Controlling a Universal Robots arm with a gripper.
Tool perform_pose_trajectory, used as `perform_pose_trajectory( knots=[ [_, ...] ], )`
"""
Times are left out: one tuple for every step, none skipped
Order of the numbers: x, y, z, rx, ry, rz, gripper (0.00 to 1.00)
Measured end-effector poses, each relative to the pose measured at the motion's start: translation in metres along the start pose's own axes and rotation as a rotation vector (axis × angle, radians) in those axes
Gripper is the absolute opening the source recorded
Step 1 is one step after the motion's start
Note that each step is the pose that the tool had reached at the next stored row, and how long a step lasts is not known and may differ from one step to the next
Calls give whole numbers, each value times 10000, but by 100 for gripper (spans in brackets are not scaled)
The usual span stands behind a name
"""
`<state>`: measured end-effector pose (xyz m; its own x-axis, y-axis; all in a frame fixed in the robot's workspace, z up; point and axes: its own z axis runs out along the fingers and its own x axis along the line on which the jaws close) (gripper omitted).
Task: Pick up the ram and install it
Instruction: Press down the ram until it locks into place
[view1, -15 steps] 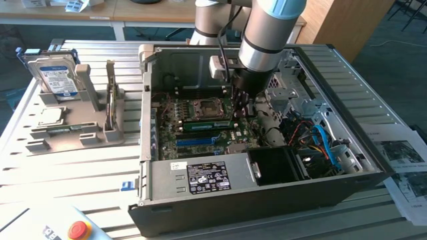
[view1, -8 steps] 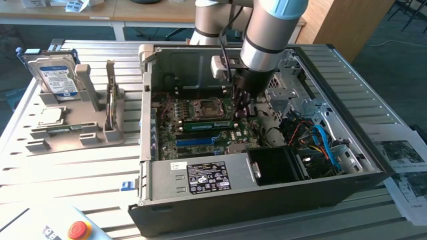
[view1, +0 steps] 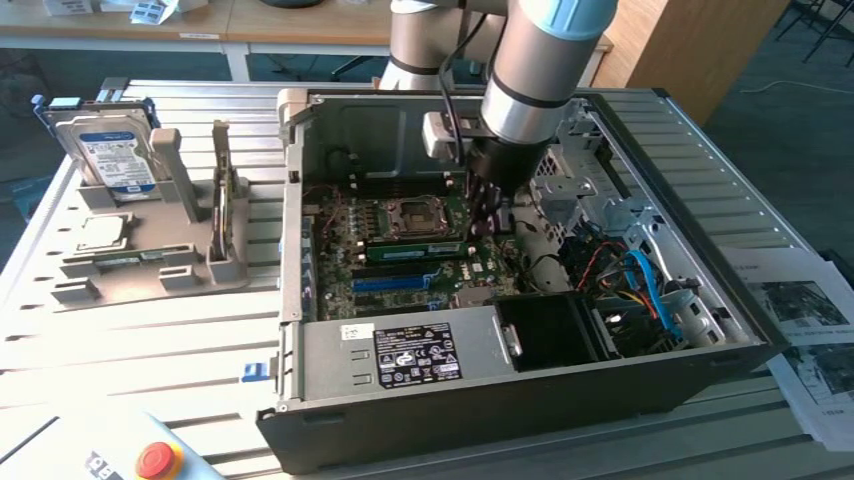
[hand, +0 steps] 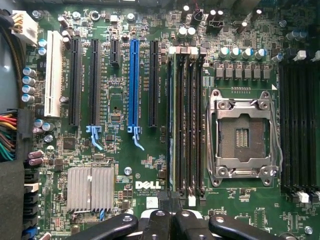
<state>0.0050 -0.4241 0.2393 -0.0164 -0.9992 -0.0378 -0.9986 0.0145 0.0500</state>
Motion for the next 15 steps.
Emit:
perform_pose_trajectory(
  knots=[
    [0,-1,5,0,-1,-1,10],
    [0,-1,11,0,-1,0,10],
    [1,-1,18,0,0,-1,10],
    [1,-1,26,0,1,0,10],
    [1,-2,33,0,0,0,10],
    [2,-2,33,-1,2,0,10],
    [1,-2,33,0,2,0,10],
    [2,-2,33,0,2,0,10],
    [1,-2,34,0,2,0,10],
    [-2,-3,37,1,-2,-1,10],
    [-10,-2,39,1,-2,-1,10],
    [-22,-2,42,1,-1,0,10],
    [-36,-2,44,1,1,0,10],
    [-50,-2,47,0,1,0,10],
    [-59,-2,49,0,0,0,10]
  ],
)
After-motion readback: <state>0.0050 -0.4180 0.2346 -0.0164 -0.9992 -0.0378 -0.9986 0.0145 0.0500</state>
